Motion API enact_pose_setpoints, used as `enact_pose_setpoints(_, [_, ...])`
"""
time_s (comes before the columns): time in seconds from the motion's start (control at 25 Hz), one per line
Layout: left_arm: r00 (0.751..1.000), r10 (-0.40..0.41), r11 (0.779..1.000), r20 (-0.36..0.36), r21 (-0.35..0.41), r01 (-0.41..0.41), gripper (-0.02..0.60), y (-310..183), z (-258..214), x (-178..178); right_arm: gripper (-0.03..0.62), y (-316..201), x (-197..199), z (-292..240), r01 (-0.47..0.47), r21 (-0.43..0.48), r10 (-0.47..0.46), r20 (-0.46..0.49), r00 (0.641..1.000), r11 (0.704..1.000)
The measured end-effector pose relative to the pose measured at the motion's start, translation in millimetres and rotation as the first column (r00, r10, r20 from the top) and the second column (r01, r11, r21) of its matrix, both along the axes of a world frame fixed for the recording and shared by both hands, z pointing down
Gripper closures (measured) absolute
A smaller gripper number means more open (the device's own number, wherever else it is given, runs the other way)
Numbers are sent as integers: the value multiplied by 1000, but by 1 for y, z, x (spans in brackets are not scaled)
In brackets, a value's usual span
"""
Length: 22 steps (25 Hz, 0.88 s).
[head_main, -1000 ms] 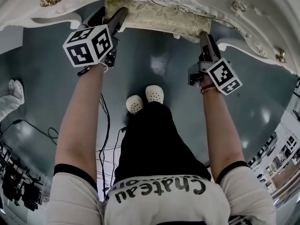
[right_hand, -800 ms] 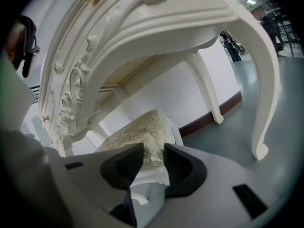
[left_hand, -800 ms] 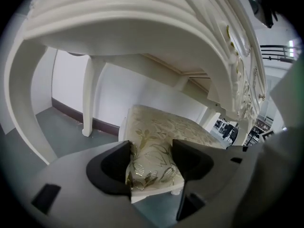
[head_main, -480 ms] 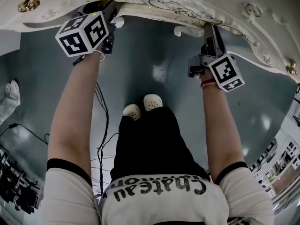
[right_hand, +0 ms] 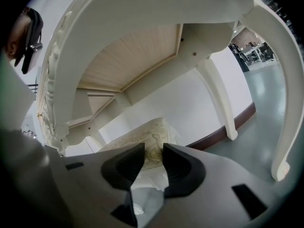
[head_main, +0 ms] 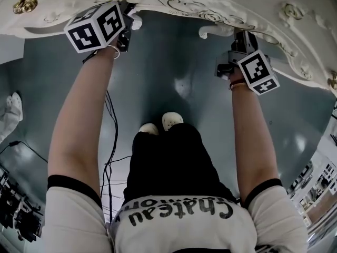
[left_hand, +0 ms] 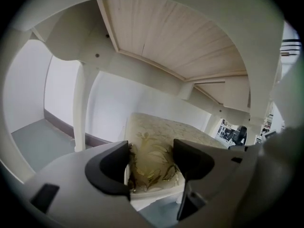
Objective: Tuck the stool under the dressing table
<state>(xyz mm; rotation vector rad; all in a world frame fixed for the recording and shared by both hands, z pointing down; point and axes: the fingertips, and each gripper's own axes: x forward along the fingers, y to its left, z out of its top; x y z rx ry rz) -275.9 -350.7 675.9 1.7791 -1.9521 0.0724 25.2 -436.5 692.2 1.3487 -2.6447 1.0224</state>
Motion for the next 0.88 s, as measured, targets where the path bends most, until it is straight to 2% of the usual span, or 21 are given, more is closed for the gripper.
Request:
enact_pose_setpoints(0.12, [999, -41, 999, -16, 22, 41, 281, 3, -1, 0, 462, 0, 2, 0, -4, -24, 4, 8, 1000, 1000])
enact_pose_setpoints(0.2, [995, -83, 996, -53, 18, 84, 281, 7, -2, 0, 458, 1, 2, 0, -8, -61, 9, 8, 1000, 998])
enact_pose_setpoints(0.28, [989, -119, 993, -87, -1, 119, 281, 14, -3, 1, 453, 3, 3, -4, -9, -81, 8, -7, 1000, 997])
enact_pose_setpoints(0.44, [984, -140, 988, -114, -76, 132, 286, 40, -1, 9, 453, 26, 5, -15, -2, -122, 0, -12, 1000, 993])
enact_pose_setpoints(0.52, [982, -138, 984, -126, -130, 121, 322, 61, 2, 18, 453, 46, 7, -15, 7, -174, -12, -26, 1000, 985])
enact_pose_setpoints(0.6, [983, -117, 981, -140, -171, 92, 400, 79, 1, 31, 453, 68, 8, -15, 22, -220, -34, -49, 998, 975])
enact_pose_setpoints(0.8, [969, -102, 979, -223, -193, 59, 500, 121, -21, 65, 454, 124, 13, -21, 45, -326, -78, -90, 993, 944])
enact_pose_setpoints(0.88, [964, -101, 979, -246, -198, 52, 514, 140, -35, 77, 456, 145, 12, -27, 53, -355, -93, -95, 991, 933])
